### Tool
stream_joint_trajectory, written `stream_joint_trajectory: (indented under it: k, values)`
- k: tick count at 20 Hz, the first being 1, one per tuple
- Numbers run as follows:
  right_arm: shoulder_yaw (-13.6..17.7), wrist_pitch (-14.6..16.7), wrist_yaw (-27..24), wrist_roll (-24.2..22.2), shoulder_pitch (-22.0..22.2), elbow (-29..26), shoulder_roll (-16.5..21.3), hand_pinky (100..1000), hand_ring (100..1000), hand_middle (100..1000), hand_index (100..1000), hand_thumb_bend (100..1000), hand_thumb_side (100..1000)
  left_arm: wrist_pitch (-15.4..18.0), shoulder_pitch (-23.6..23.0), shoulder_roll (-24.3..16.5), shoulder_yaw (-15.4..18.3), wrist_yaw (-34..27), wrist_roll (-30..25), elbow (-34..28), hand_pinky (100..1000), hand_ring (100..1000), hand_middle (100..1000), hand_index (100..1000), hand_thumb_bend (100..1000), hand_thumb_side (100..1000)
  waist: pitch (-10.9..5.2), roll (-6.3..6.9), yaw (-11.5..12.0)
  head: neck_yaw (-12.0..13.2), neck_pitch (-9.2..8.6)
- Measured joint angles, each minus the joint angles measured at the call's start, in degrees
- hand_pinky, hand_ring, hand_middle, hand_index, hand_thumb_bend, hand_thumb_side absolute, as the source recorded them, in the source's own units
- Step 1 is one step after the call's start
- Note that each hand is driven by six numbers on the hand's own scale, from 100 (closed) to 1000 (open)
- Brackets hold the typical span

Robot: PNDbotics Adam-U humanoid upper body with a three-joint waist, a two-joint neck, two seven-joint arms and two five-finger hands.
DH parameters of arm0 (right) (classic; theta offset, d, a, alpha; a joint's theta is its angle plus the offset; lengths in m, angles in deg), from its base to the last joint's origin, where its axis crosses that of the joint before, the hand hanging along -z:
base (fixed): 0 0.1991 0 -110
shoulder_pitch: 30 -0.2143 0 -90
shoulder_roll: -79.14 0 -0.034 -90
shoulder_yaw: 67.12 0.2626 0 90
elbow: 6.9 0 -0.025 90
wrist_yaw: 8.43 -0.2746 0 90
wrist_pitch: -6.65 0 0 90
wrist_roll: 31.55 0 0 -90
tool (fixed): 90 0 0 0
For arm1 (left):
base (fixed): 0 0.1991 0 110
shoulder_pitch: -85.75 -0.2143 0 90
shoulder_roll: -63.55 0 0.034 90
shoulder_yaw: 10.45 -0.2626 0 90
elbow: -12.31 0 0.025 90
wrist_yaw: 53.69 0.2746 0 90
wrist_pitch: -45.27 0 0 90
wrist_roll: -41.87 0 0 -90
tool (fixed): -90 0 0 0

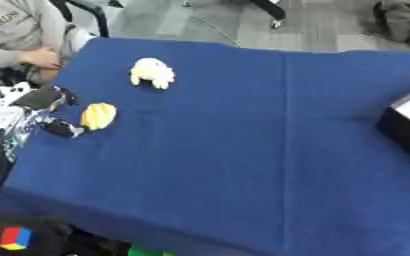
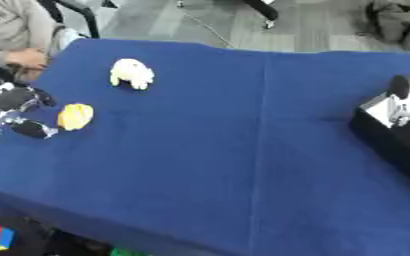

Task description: Pick up the objects with one hand, pass them to the other hand, and then place them into the box on the other side of the table.

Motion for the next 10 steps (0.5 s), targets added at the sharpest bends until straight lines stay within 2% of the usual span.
stream_joint_trajectory:
  k: [5,10]
  values:
    - [0.01,-0.15,-0.27,0.17,0.18,-0.09,0.00,823,835,716,940,100,100,-0.87,0.65,0.92,1.06,1.81,3.87,2.29,737,644,657,765,341,351,0.08,0.04,-0.12,0.00,0.00]
    - [0.01,-0.19,-0.46,0.21,0.18,-0.09,0.00,823,835,716,938,100,100,-0.88,0.77,1.36,1.24,-1.64,4.98,3.35,741,634,647,763,251,336,0.20,0.01,-0.15,0.01,0.00]
